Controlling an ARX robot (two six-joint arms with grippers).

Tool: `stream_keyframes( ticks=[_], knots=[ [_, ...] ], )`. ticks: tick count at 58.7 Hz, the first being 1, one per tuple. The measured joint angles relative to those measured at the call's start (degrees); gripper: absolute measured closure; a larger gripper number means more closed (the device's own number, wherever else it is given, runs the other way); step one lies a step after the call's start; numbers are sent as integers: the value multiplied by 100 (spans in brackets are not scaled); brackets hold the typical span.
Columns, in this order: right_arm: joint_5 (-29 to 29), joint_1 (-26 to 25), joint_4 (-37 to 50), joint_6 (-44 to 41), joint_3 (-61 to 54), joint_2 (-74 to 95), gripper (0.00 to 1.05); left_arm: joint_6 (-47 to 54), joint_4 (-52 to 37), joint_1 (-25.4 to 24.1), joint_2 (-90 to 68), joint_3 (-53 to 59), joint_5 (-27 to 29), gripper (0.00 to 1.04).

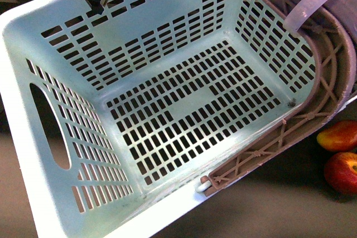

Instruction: Pick apple with right arm and hold basket with left

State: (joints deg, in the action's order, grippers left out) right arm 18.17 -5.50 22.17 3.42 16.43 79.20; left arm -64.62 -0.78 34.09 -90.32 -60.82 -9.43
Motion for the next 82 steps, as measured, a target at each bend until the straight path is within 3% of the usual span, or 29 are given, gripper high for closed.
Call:
stream_keyframes(
  ticks=[13, 34, 73, 82],
  knots=[
    [15, 9, 483, 72, 927, 2614, 9, 4, 0, -2, 0, 0, 22, 90],
    [-308, -52, 101, 1163, 2369, 5335, 9, 4, 0, -2, 0, 0, 17, 90],
    [-431, -164, 214, 1353, 3259, 6063, 9, 4, 0, 0, 0, 0, 7, 90],
    [-444, -133, 221, 1355, 3274, 6081, 21, 4, 0, -2, 0, 0, 15, 90]
  ],
)
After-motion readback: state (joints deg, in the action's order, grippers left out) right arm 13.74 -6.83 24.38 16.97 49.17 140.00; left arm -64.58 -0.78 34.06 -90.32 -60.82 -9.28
